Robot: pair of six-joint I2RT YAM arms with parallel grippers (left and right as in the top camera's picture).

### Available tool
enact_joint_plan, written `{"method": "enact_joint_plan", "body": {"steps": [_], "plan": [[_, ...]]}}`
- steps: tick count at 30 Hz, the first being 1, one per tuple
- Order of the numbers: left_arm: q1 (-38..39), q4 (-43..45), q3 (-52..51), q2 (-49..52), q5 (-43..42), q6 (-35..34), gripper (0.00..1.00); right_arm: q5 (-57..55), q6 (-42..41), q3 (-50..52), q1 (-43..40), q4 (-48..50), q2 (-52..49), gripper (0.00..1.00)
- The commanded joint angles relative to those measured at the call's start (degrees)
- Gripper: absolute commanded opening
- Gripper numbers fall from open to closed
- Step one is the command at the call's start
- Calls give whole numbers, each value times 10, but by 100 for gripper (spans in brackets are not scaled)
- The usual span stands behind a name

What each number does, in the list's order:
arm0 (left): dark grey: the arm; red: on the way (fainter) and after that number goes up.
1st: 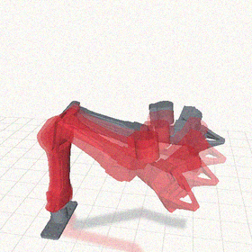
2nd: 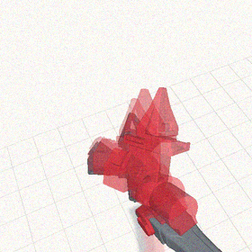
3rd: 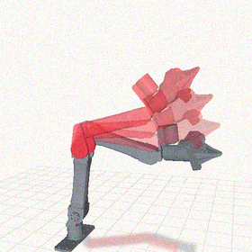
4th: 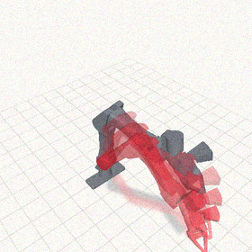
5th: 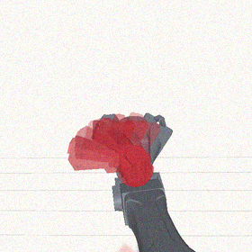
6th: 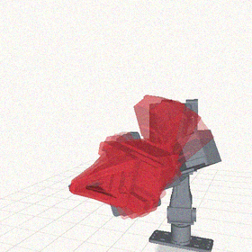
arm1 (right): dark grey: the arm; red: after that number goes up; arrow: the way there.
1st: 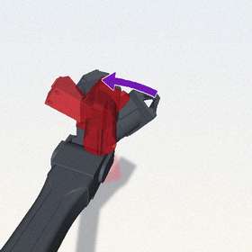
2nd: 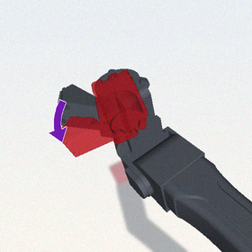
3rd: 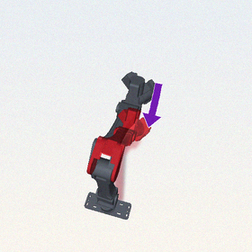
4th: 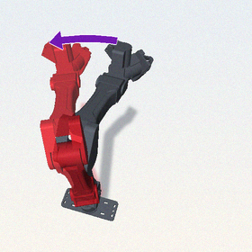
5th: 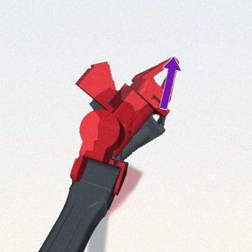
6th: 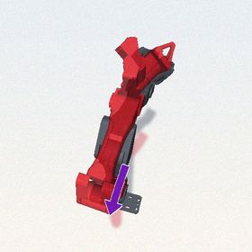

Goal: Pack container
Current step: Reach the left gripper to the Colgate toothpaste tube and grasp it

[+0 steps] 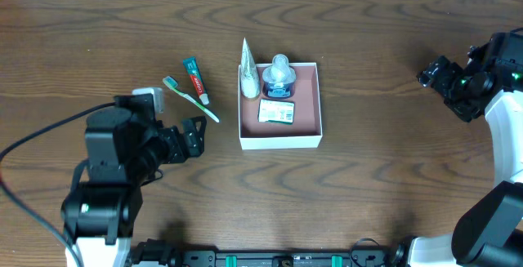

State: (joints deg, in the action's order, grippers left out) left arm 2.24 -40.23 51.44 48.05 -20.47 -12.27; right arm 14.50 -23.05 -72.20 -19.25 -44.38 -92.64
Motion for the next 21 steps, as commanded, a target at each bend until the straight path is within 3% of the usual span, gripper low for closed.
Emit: {"method": "enact_joint_plan", "body": {"steps": [1,13,21], "plan": [[-3,5,6,37,-10,-5,98,-2,-5,0,-3,-1,-2,99],[-101,128,15,275,21,-153,98,-2,-5,0,-3,-1,-2,99],[-98,191,18,334,63,-122,98,-2,-5,0,-3,-1,-2,99]]}}
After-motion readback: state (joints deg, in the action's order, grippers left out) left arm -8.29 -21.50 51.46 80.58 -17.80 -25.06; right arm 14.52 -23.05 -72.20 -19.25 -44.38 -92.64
